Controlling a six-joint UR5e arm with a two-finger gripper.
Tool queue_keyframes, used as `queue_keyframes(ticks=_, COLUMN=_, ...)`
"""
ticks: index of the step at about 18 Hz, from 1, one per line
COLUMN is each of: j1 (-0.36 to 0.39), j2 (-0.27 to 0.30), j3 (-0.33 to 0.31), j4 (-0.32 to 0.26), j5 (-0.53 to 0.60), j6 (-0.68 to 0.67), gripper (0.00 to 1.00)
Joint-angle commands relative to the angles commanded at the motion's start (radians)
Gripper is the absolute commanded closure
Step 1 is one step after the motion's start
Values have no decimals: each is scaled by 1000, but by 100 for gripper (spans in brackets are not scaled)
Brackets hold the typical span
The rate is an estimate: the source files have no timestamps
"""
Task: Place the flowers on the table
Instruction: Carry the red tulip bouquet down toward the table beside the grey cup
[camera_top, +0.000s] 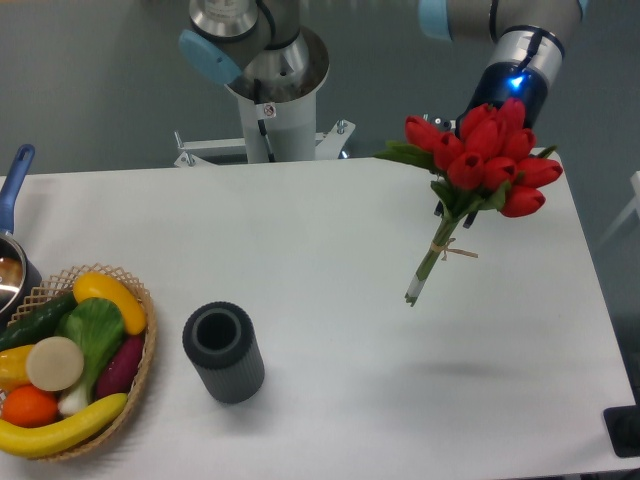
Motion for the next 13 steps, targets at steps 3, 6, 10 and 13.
queue_keyframes(ticks=3, j1=-2, j2=20, j3=8, j4=-3, j5=118, j6=-6, gripper=62)
queue_keyframes(ticks=6, j1=-9, j2=32, j3=14, j4=-3, j5=189, j6=-72, gripper=62)
queue_keyframes(ticks=10, j1=-29, j2=63, j3=11, j4=-8, j5=317, j6=-97, gripper=63)
queue_keyframes(ticks=13, j1=-99, j2=63, j3=17, j4=-6, j5=490, j6=-124, gripper=62)
